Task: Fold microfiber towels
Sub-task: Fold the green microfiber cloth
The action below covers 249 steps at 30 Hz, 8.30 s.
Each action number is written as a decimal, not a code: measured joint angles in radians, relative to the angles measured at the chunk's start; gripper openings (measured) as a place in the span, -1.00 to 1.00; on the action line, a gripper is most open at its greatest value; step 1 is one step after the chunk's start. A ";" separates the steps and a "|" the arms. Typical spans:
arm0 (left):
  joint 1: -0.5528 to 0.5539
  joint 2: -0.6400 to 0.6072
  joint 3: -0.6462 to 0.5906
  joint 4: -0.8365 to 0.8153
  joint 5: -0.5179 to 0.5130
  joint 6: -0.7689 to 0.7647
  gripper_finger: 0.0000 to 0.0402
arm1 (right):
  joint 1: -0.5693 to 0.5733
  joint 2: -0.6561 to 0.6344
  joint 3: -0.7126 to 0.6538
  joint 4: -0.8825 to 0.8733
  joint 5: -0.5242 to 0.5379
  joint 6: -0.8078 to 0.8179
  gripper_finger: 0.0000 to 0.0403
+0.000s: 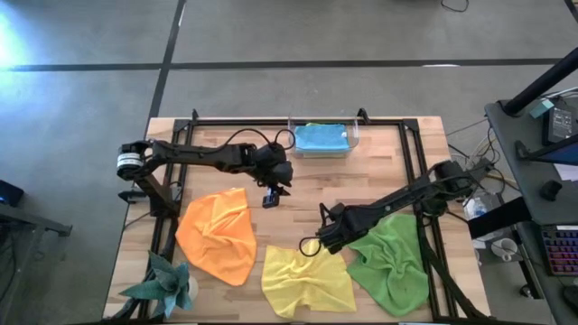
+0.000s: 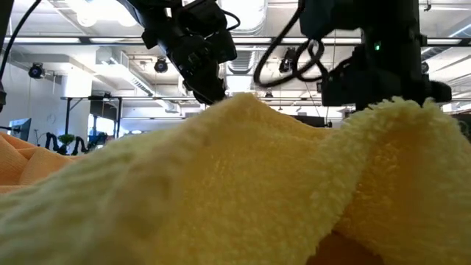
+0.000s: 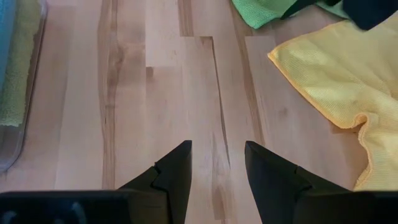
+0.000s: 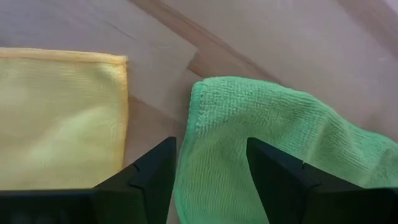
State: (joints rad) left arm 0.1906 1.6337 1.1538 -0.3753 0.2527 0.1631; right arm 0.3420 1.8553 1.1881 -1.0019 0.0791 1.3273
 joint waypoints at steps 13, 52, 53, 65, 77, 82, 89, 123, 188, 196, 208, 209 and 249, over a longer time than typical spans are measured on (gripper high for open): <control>0.000 0.000 0.000 0.000 0.000 0.000 -0.34 | -0.015 0.061 -0.011 0.029 -0.002 -0.004 -0.39; -0.126 0.001 0.001 0.305 0.001 0.114 -0.34 | -0.195 -0.248 0.025 0.344 -0.007 -0.414 -0.96; -0.128 0.001 0.001 0.308 0.000 0.125 -0.34 | -0.201 -0.250 0.028 0.344 -0.008 -0.424 -0.96; -0.131 0.019 0.001 0.338 -0.026 0.142 -0.34 | -0.227 -0.251 0.086 0.365 -0.031 -0.499 -0.96; -0.132 0.035 0.001 0.335 -0.027 0.192 -0.34 | -0.227 -0.252 0.100 0.365 -0.072 -0.513 -0.96; -0.133 0.035 0.001 0.335 -0.026 0.192 -0.40 | -0.227 -0.253 0.100 0.365 -0.085 -0.518 -0.96; -0.135 0.035 0.001 0.342 -0.026 0.218 -0.88 | -0.227 -0.253 0.101 0.365 -0.086 -0.520 -0.96; -0.134 -0.017 0.420 -0.151 -0.188 0.106 -1.00 | -0.234 -0.445 0.101 0.186 0.027 -0.506 -0.52; -0.135 -0.016 0.300 -0.502 -0.445 0.075 -1.00 | 0.123 0.125 0.191 0.343 -0.105 -0.123 -0.13; -0.135 -0.016 0.299 -0.525 -0.445 0.075 -1.00 | 0.124 0.162 0.203 0.324 -0.112 -0.059 -0.19; -0.135 -0.016 0.299 -0.524 -0.445 0.076 -1.00 | 0.122 0.205 0.206 0.302 -0.097 -0.024 -0.23; -0.135 -0.016 0.298 -0.524 -0.445 0.076 -1.00 | 0.122 0.211 0.207 0.300 -0.096 -0.020 -0.23; -0.135 -0.017 0.298 -0.534 -0.445 0.076 -1.00 | 0.132 0.069 0.215 0.069 0.002 -0.040 -0.92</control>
State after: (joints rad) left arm 0.0555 1.6169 1.4513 -0.9089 -0.1927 0.2392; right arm 0.4736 1.9246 1.4029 -0.9326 0.0807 1.2877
